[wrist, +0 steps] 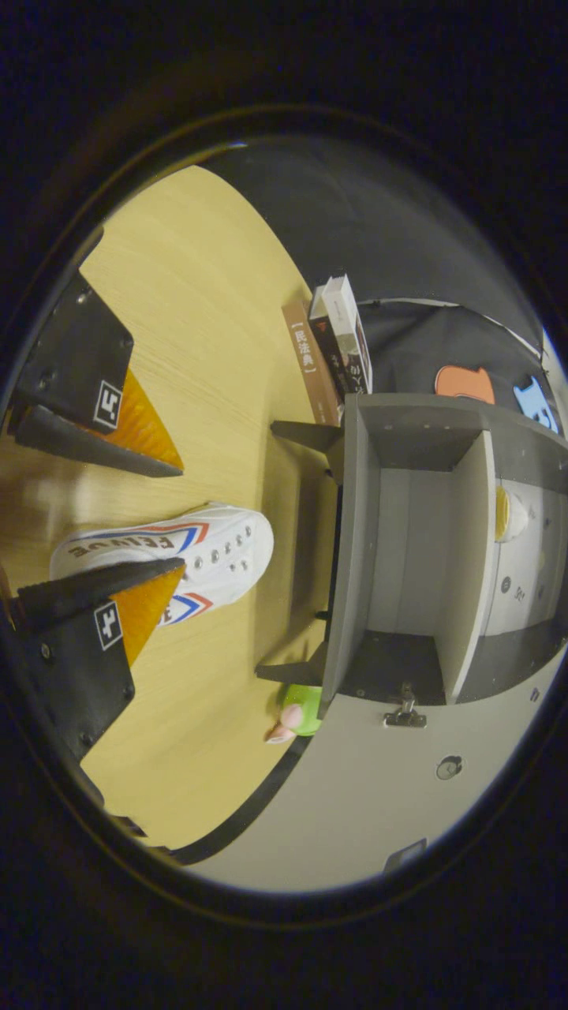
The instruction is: Open the shoe cabinet door, grab the shoes and put them into the shoe cabinet, then close the shoe cabinet door.
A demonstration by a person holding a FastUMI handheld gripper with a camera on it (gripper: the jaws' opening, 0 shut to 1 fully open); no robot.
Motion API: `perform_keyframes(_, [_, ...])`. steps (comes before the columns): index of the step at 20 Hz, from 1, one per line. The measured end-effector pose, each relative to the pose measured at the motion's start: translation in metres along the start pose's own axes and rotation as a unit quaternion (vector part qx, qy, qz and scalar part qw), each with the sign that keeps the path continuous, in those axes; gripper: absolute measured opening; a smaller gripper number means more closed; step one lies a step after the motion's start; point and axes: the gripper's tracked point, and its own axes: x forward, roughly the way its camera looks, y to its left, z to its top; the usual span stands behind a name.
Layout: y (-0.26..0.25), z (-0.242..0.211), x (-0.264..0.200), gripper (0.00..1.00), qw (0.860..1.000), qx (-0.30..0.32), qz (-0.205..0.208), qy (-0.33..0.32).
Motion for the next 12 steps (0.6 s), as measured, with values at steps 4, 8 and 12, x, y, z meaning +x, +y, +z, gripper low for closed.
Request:
perform_keyframes(4, [0.002, 0.001, -0.002, 0.56, 1.0, 0.005, 0.005, 0.004])
perform_keyframes(8, [0.001, -0.004, 0.017, 0.54, 1.0, 0.002, 0.001, 0.026])
perform_keyframes(12, [0.001, -0.001, 0.02, 0.13, 0.999, 0.021, 0.02, 0.021])
